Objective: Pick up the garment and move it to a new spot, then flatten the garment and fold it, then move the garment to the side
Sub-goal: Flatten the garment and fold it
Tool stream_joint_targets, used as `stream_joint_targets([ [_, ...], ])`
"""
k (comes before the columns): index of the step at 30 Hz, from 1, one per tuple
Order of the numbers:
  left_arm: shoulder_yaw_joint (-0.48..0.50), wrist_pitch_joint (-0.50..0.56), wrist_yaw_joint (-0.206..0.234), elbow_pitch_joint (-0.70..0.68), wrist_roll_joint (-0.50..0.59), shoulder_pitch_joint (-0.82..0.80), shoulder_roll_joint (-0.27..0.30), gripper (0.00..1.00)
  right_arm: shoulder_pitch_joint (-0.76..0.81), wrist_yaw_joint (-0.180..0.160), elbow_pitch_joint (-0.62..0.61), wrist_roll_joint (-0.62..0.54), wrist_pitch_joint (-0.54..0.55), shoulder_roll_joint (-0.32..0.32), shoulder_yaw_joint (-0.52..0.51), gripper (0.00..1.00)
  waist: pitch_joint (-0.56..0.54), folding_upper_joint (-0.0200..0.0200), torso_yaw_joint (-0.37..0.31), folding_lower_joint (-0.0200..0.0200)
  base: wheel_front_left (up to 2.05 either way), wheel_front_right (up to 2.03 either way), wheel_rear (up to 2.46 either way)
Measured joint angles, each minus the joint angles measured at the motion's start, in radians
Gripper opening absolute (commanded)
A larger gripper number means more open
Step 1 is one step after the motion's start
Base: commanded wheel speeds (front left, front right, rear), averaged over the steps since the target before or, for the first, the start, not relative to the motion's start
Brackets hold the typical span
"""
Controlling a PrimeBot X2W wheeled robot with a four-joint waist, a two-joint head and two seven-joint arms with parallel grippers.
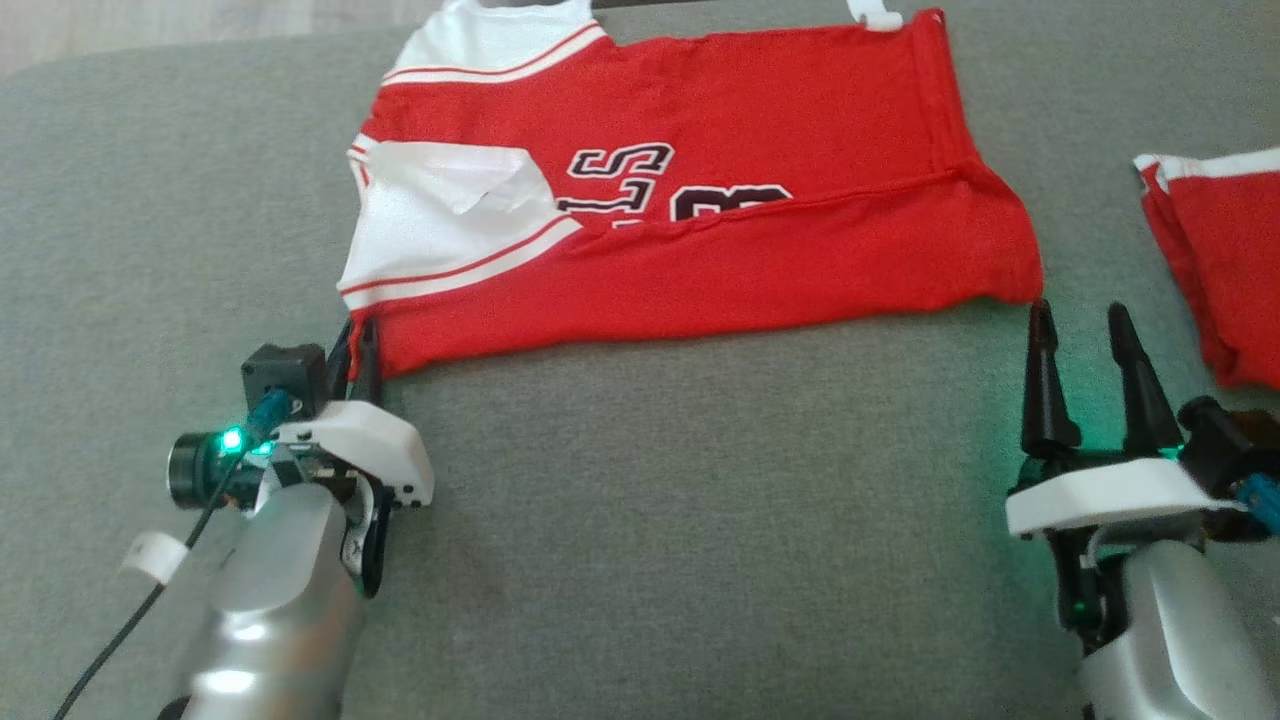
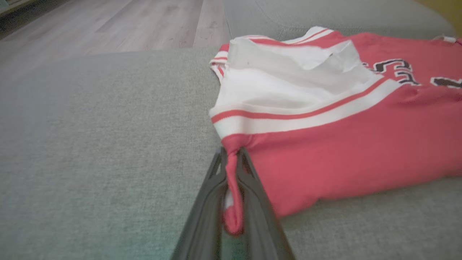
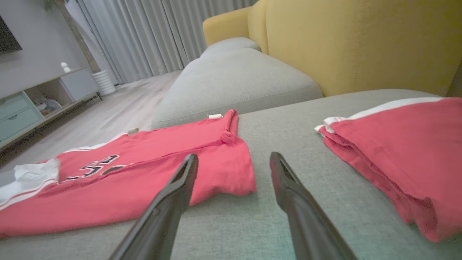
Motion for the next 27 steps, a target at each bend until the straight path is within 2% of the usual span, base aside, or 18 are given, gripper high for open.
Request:
stream_joint_targets([
  [7, -0.018, -0.106, -0.028, -0.097, 0.003, 0.000, -0.012, 0.00, -0.093, 0.000, 0.118, -0.080, 0.118, 0.000, -0.078, 1.00, -0.020, 0.0000, 0.050, -0.0001, 0.00, 0.00, 0.00],
  [13, -0.048, -0.114, -0.041, -0.215, 0.038, 0.003, -0.016, 0.00, -0.223, 0.000, 0.256, -0.123, 0.246, -0.001, -0.147, 1.00, -0.009, 0.0000, 0.088, -0.0001, 0.00, 0.00, 0.00],
  [16, -0.058, -0.114, -0.049, -0.258, 0.044, 0.010, -0.019, 0.00, -0.266, 0.000, 0.329, -0.225, 0.297, -0.001, -0.179, 1.00, 0.007, 0.0000, 0.098, 0.0000, 0.00, 0.00, 0.00],
  [21, -0.083, -0.114, -0.058, -0.283, 0.054, 0.013, -0.026, 0.00, -0.336, 0.000, 0.413, -0.304, 0.344, -0.004, -0.207, 1.00, 0.025, 0.0000, 0.117, -0.0001, 0.00, 0.00, 0.00],
  [22, -0.086, -0.114, -0.058, -0.284, 0.054, 0.014, -0.027, 0.00, -0.352, 0.000, 0.426, -0.322, 0.353, -0.005, -0.212, 0.60, 0.026, 0.0000, 0.119, 0.0000, 0.00, 0.00, 0.00],
  [23, -0.087, -0.114, -0.058, -0.284, 0.054, 0.017, -0.027, 0.00, -0.365, 0.000, 0.439, -0.330, 0.357, -0.006, -0.214, 0.05, 0.025, 0.0000, 0.121, 0.0000, 0.00, 0.00, 0.00],
  [24, -0.087, -0.114, -0.058, -0.283, 0.054, 0.021, -0.027, 0.00, -0.372, 0.000, 0.450, -0.333, 0.358, -0.007, -0.214, 0.00, 0.023, 0.0000, 0.122, 0.0000, 0.00, 0.00, 0.00],
  [27, -0.088, -0.114, -0.056, -0.263, 0.054, 0.036, -0.026, 0.00, -0.374, 0.000, 0.477, -0.336, 0.339, -0.004, -0.212, 0.00, 0.008, 0.0000, 0.121, -0.0001, 0.00, 0.00, 0.00],
])
